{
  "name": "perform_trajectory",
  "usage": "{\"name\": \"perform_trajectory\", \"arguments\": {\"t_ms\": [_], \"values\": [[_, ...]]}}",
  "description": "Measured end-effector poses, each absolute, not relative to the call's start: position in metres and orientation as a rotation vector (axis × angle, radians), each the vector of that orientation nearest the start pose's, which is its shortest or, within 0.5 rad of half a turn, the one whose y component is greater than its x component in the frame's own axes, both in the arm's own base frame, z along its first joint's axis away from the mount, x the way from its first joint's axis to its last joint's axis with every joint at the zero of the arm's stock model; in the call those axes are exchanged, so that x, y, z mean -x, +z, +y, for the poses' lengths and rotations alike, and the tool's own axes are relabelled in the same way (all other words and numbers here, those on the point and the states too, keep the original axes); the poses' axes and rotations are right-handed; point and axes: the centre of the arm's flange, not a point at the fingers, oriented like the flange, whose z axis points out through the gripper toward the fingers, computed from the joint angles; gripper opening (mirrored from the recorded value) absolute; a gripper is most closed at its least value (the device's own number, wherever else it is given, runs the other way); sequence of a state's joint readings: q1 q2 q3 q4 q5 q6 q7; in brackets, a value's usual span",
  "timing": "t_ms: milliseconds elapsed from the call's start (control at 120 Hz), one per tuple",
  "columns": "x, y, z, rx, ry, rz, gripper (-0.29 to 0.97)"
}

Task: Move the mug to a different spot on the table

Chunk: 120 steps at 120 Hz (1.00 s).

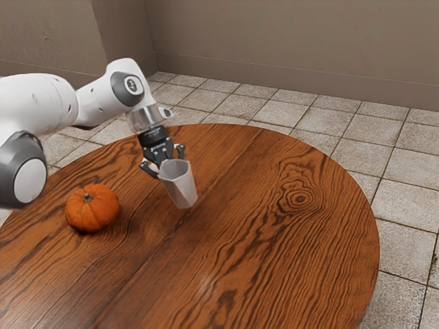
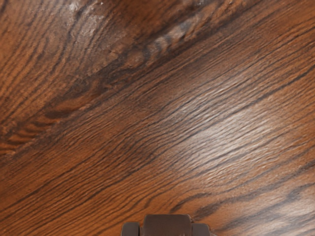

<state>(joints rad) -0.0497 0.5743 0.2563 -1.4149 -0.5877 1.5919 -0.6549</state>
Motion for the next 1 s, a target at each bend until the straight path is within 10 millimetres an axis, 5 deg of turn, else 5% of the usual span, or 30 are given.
{"name": "perform_trajectory", "arguments": {"t_ms": [117, 400, 767, 1000], "values": [[-0.665, 0.35, 0.076, 2.925, 0.792, -1.627, -0.11], [-0.664, 0.306, 0.096, 2.828, 0.848, -1.668, -0.11], [-0.676, 0.26, 0.097, 2.782, 0.856, -1.685, -0.11], [-0.677, 0.25, 0.098, 2.769, 0.847, -1.7, -0.09]]}}
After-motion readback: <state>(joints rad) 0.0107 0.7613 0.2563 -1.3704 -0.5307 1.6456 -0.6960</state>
